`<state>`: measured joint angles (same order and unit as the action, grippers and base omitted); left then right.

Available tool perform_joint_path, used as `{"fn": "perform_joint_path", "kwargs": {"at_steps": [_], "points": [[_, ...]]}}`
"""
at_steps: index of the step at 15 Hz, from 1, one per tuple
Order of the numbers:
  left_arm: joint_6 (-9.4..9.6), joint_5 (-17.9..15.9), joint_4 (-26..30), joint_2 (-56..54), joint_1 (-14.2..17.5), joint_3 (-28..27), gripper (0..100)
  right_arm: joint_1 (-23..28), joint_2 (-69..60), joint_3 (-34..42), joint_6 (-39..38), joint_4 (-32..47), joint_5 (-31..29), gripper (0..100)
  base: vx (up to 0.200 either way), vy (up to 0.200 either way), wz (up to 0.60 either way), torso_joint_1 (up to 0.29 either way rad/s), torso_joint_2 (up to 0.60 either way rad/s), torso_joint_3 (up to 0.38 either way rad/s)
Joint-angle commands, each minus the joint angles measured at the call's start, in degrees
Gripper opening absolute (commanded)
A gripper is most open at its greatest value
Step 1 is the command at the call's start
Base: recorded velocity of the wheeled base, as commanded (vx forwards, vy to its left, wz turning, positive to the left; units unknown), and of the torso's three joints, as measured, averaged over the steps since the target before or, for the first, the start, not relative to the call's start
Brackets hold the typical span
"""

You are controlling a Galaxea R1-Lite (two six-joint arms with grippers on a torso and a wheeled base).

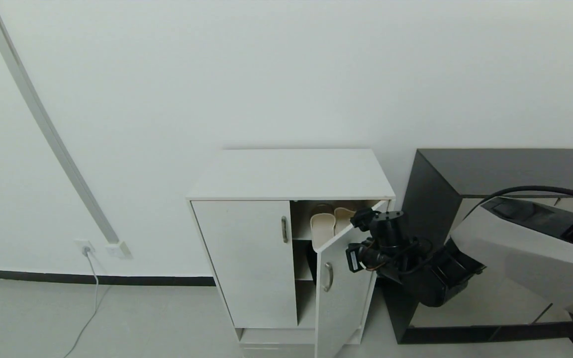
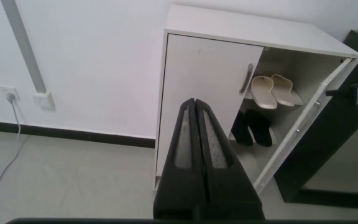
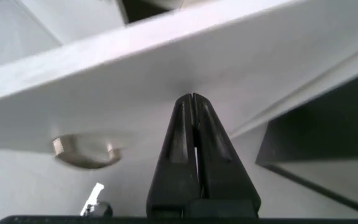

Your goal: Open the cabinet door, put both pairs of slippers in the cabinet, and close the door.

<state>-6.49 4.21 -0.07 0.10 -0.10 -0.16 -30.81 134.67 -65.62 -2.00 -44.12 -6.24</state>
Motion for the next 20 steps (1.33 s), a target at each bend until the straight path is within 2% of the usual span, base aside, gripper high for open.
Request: {"fn": "perform_joint_path", "kwargs": {"at_steps": [1, 7, 15, 17, 20], "points": [[-0.02, 0.01, -0.01, 0.08, 0.01, -0.02, 0, 0.57, 3.67, -5.04, -0.02, 1.23, 0.0, 0, 0.0, 0.0, 0.0, 0.0, 0.0, 0.0], [-0.02, 0.1, -0.01, 0.08, 0.01, -0.02, 0, 2.68, 7.54, -14.27, -4.94, 2.11, -0.09, 0, 0.0, 0.0, 0.0, 0.0, 0.0, 0.0], [-0.02, 0.1, -0.01, 0.08, 0.01, -0.02, 0, 4.79, 12.64, -25.87, -4.94, 2.63, -0.7, 0, 0.0, 0.0, 0.0, 0.0, 0.0, 0.0], [-0.02, 0.1, -0.01, 0.08, 0.01, -0.02, 0, 5.41, 13.95, -29.56, -4.94, 3.51, -2.46, 0, 0.0, 0.0, 0.0, 0.0, 0.0, 0.0], [-0.02, 0.1, -0.01, 0.08, 0.01, -0.02, 0, 5.41, 14.13, -30.62, -4.94, 3.6, -2.64, 0, 0.0, 0.0, 0.0, 0.0, 0.0, 0.0]]}}
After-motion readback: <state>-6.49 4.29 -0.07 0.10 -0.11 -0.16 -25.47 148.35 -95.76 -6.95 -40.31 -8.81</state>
